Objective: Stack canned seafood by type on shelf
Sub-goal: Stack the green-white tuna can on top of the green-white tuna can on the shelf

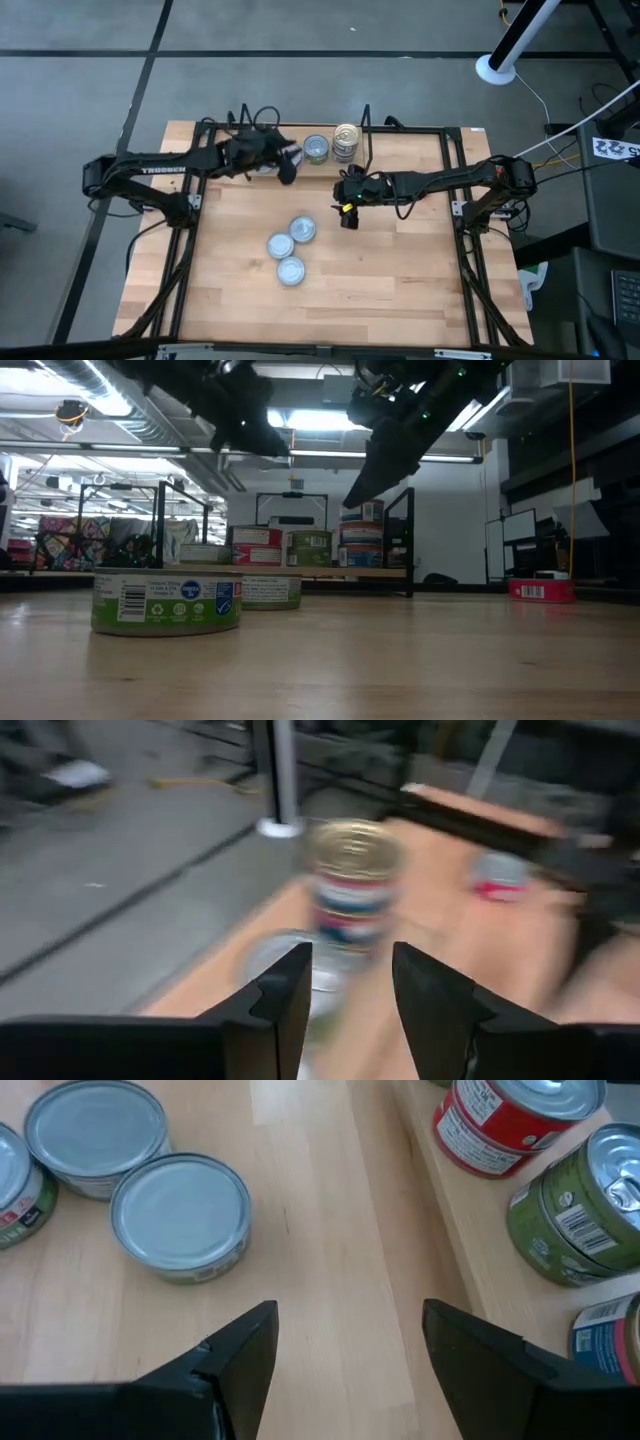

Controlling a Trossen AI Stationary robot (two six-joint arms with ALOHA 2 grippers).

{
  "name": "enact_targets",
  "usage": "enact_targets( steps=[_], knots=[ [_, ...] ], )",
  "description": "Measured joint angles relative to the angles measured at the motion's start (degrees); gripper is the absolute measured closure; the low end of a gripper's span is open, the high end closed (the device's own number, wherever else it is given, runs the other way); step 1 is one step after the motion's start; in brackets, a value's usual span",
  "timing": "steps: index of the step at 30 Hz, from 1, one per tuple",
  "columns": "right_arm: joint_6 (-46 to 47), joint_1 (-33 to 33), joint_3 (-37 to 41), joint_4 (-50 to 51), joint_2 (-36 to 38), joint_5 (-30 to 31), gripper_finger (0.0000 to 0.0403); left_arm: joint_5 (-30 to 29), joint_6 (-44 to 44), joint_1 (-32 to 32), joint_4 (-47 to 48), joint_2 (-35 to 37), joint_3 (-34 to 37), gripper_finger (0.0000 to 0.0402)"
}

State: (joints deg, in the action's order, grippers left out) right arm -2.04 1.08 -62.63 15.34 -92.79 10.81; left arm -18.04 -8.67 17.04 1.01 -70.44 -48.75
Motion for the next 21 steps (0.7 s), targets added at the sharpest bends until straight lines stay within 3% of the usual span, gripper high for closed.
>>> enact_targets(
  steps=[10,21],
  knots=[
    [0.02,-0.02,0.00,0.34,0.02,-7.57,0.0153,3.51,-7.97,-15.28,2.34,-0.19,-0.04,0.0265],
    [-7.25,-4.41,0.00,0.27,0.02,-8.37,0.0153,3.49,-9.82,-30.31,7.05,-0.21,-0.02,0.0265]
  ],
)
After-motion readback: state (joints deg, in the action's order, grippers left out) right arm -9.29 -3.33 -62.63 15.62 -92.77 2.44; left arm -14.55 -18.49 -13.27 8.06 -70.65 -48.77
